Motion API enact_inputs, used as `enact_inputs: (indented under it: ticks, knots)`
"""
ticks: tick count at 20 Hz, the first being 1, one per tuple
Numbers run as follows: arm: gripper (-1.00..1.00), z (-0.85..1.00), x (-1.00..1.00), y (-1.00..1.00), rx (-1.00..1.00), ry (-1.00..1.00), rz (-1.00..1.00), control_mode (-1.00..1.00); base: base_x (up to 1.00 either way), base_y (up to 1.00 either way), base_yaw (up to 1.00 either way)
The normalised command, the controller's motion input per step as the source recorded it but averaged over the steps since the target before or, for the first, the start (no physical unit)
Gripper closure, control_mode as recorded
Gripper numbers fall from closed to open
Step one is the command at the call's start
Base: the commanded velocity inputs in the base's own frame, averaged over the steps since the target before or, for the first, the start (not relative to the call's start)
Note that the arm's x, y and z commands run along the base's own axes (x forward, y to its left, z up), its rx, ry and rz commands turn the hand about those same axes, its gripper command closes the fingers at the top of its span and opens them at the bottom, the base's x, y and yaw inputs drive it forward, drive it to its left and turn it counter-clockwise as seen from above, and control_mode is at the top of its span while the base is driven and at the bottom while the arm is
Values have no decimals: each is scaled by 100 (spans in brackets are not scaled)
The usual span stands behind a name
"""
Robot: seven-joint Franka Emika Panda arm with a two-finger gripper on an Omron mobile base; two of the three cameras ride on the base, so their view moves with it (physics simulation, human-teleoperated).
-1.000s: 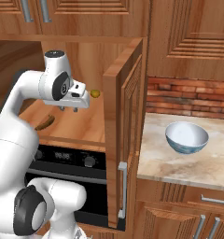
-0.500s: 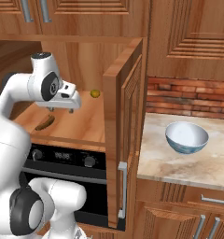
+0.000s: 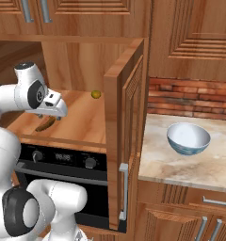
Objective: Pick the banana from the cabinet and place it in the bowl. Then pick the bowl and place it in the sink. Then turn on the sink facuet.
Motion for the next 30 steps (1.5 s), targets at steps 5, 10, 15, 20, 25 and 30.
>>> enact_inputs:
  ticks: [5, 10, 15, 20, 25, 30]
  knots:
    - [-100, -36, 1, 40, 0, 0, -10, -100, 0, 0, 0]
    - [-100, -21, 13, 24, 0, 0, -5, -100, 0, 0, 0]
    - [-100, -16, 6, 5, 0, 0, 0, -100, 0, 0, 0]
    - [-100, -15, 1, 0, 0, 0, -1, -100, 0, 0, 0]
    - [-100, -24, 3, 0, 0, 0, -3, -100, 0, 0, 0]
    - [-100, -8, 19, 8, 0, -1, -2, -100, 0, 0, 0]
